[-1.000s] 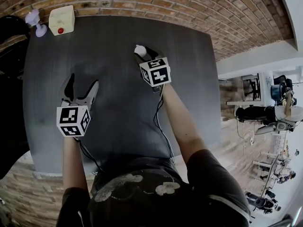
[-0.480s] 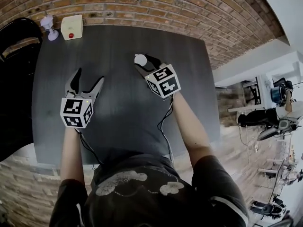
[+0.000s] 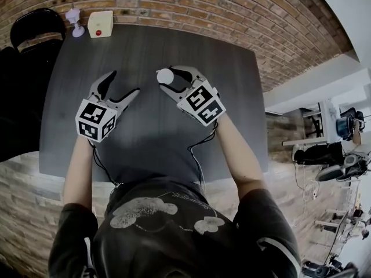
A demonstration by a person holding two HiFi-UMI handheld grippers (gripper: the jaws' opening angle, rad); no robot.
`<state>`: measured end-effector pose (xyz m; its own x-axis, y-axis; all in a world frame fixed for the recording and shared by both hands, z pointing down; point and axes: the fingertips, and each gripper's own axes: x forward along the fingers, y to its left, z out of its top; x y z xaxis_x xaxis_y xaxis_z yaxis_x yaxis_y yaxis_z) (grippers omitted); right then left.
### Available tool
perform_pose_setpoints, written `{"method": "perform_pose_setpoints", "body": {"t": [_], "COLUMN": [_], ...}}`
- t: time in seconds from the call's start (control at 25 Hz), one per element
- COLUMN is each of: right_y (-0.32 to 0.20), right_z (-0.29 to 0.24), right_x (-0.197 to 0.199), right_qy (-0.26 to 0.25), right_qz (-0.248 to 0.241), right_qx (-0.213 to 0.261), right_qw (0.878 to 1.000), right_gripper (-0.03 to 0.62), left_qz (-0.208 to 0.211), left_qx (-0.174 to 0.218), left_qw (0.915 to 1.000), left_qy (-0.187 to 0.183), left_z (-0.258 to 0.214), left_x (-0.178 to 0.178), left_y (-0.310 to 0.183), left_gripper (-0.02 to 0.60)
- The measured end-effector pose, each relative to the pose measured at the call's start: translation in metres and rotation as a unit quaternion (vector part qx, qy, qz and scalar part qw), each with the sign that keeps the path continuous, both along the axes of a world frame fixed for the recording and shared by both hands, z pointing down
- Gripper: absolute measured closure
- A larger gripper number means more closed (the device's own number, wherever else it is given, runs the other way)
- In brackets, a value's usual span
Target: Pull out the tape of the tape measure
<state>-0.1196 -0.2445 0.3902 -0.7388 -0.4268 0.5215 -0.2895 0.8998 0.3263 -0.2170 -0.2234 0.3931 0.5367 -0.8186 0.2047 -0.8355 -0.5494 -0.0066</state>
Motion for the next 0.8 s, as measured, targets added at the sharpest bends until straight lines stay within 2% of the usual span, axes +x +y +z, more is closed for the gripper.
{"method": "perform_pose_setpoints", "body": {"t": [0.16, 0.4, 0.64, 0.8], "right_y": [0.03, 0.075, 0.114, 0.135], "right_z": [-0.007, -0.004, 0.003, 0.008], "right_x": [0.002, 0.013, 0.038, 0.053], "right_qy": [0.01, 0.031, 0.052, 0.071], "right_qz": [-0.065, -0.172, -0.228, -0.241], "right_qx": [0.001, 0.001, -0.003, -0.001], "right_qw": [0.998, 0.985, 0.972, 0.968], "right_gripper": [0.362, 0.362, 0.362, 0.361], "left_qz": [0.032, 0.069, 0.059, 0.059], "left_qx": [0.019, 0.03, 0.04, 0.035], "left_qw": [0.9991, 0.9962, 0.9965, 0.9967], "left_qy": [-0.021, -0.044, -0.044, -0.043], "left_z": [-0.008, -0.01, -0.006, 0.001], "left_x": [0.026, 0.063, 0.089, 0.105], "left_y": [0.015, 0.045, 0.072, 0.091], "left_gripper": [0.196, 0.198, 0.204, 0.225]}}
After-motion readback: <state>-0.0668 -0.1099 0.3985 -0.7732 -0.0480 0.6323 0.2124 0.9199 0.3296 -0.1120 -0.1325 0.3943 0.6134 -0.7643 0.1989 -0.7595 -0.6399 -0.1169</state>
